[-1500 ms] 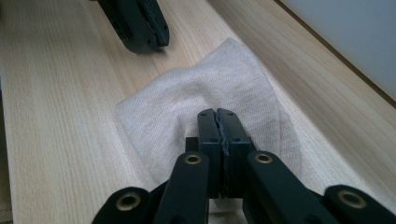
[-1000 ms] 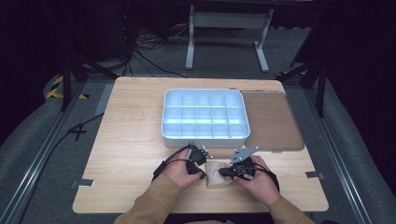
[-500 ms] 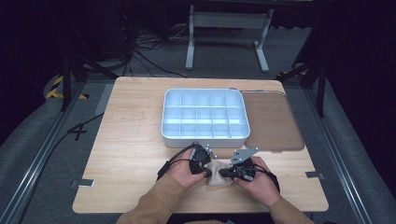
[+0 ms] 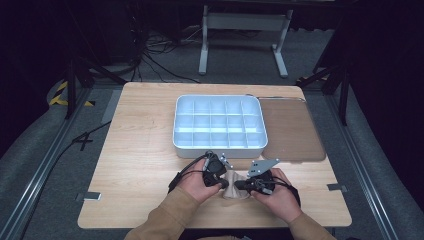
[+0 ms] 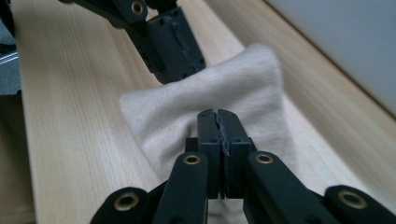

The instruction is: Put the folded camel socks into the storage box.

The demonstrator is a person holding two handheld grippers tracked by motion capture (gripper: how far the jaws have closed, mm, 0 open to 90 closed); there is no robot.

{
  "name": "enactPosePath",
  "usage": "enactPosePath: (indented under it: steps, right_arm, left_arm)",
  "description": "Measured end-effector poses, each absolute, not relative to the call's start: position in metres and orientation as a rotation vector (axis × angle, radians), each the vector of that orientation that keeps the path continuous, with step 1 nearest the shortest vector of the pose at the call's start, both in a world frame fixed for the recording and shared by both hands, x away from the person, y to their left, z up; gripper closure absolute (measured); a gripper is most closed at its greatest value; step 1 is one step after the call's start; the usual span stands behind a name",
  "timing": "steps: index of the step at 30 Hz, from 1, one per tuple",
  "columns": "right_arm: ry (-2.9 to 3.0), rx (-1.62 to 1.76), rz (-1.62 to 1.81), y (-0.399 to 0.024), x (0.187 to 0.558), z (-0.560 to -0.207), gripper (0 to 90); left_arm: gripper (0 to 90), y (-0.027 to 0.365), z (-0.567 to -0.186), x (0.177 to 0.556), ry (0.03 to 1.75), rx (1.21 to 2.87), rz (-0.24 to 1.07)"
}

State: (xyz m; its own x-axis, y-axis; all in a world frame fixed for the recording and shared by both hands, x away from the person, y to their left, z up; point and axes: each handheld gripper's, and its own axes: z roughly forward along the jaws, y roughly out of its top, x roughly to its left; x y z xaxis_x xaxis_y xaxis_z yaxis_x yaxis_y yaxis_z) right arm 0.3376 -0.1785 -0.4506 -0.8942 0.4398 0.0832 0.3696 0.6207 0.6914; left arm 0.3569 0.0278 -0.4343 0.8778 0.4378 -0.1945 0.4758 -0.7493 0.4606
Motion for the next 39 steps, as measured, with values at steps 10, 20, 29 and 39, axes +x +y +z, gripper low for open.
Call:
enactPosePath:
  steps: [10,20,29,39]
  right_arm:
    - [2.788,0.878,0.966,-0.206,0.339,-0.448,88.7]
    - [2.795,0.832,1.036,-0.192,0.339,-0.460,89.3]
    - [2.790,0.802,1.047,-0.188,0.338,-0.461,89.4]
    - [2.792,0.813,1.053,-0.188,0.338,-0.462,89.4]
  left_arm:
    - [86.4,0.027,-0.435,0.357,0.672,2.534,-0.127]
    - [85.9,0.021,-0.428,0.353,0.594,2.494,-0.089]
    - [84.2,0.013,-0.428,0.351,0.534,2.466,-0.071]
    - [65.8,0.010,-0.437,0.351,0.397,2.471,-0.010]
